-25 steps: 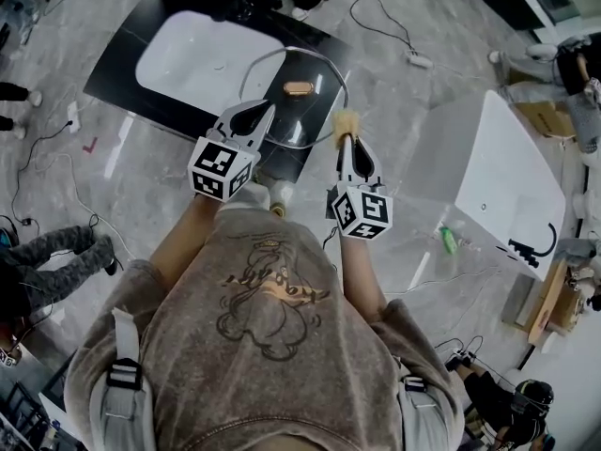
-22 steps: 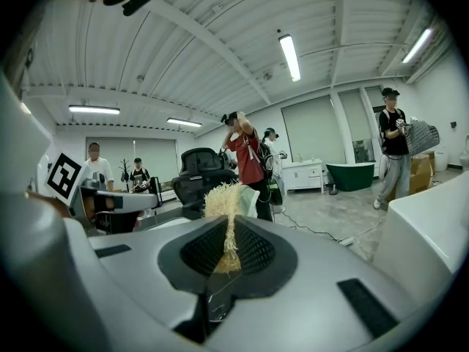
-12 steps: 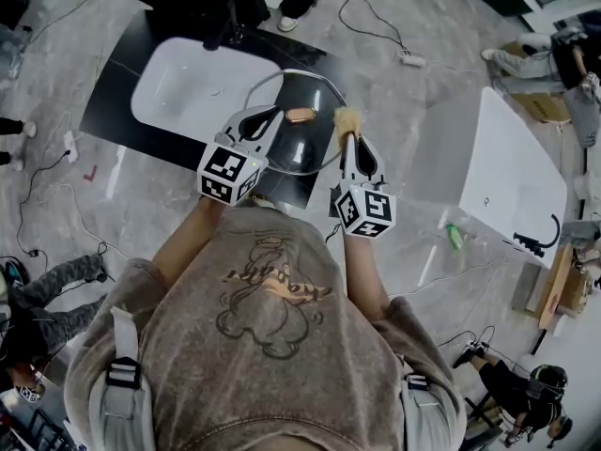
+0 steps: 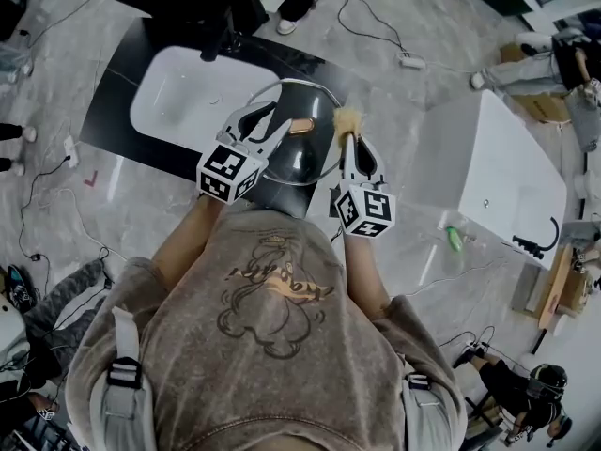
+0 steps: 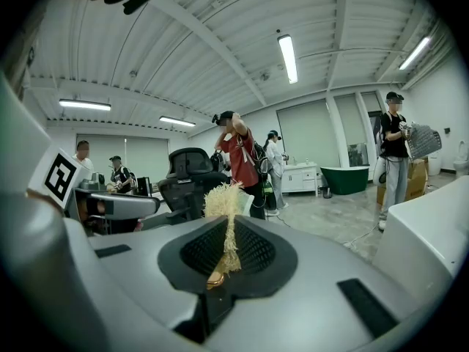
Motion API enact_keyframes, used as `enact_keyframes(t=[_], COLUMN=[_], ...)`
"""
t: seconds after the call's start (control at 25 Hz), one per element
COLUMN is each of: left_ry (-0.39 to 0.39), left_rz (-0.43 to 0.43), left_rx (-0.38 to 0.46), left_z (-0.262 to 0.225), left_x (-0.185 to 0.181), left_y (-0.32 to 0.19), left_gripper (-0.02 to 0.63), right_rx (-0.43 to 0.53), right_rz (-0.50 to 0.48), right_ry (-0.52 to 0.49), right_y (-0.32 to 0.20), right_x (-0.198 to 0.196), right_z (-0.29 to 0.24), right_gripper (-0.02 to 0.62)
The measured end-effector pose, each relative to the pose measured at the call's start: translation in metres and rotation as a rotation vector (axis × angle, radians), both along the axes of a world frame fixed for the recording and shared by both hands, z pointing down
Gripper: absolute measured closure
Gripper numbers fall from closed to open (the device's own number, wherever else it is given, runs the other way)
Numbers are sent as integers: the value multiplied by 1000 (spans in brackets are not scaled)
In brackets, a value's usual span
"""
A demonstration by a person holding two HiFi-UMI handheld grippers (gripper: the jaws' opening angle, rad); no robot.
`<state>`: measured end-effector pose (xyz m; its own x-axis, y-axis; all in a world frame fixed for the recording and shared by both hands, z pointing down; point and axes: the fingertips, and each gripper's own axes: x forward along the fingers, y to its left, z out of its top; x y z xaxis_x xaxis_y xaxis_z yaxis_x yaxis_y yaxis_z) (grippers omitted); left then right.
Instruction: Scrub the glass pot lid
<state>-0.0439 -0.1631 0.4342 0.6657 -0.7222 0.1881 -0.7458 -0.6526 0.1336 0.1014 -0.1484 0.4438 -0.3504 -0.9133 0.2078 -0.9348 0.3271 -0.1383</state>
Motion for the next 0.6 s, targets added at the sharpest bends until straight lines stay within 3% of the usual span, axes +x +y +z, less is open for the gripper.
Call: enact_keyframes(t=[0.08, 0.32, 0.6], left_ry=[-6, -127, -344], left_rz=[23, 140, 270], left_rx=[-7, -47, -103], left_z=[3, 31, 94], left_x=[6, 25, 47], left_y=[-3, -6, -7], left_gripper=[360, 361, 364], right_rx=[4, 4, -2], right_rz=[-6, -18, -14], right_ry=[0, -4, -11], right_y=[-5, -17, -22], right_x=[1, 5, 17], right_z=[-1, 1, 6], right_gripper=[558, 558, 558])
